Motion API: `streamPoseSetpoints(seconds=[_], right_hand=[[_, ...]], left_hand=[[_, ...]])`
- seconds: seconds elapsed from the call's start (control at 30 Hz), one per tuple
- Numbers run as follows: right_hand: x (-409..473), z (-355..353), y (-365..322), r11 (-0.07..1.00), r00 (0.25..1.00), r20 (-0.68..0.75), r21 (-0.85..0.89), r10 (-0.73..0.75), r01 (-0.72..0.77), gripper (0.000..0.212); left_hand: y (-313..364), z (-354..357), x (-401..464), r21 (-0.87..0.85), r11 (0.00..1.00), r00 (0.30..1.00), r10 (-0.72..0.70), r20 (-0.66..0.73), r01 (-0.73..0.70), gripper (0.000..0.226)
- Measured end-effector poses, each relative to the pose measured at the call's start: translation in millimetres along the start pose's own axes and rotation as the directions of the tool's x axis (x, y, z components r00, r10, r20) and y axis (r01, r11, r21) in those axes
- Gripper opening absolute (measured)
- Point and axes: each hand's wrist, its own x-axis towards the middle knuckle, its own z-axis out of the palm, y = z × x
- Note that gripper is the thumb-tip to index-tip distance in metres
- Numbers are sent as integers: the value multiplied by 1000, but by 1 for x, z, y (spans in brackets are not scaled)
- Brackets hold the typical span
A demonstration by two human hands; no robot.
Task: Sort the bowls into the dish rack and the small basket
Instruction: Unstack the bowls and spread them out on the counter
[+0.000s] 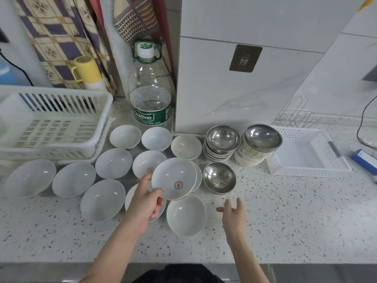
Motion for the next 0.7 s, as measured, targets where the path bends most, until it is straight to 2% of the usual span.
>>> streamPoseSetpoints(seconds=[0.17, 0.27, 0.5, 0.6, 0.7], right_hand=[[-49, -4, 21, 999, 999, -19, -23, -42, 41, 48], [-70, -9, 26, 994, 994, 46, -28, -102, 103, 32], [-106, -19, 15, 987, 967, 223, 130, -126, 99, 30], [-116, -24, 16, 979, 962, 243, 190, -125, 79, 32], [-120, -30, 21, 985, 967, 222, 142, -128, 98, 22]], left_hand=[[-10, -1, -23, 80, 997, 996, -2, 88, -5, 53], [-19, -2, -37, 133, 991, 992, -22, 124, 5, 55], [-48, 3, -60, 233, 972, 980, -52, 194, 6, 54], [-57, 7, -68, 242, 970, 975, -78, 209, 26, 55], [-62, 15, -75, 254, 967, 969, -74, 234, 12, 53]])
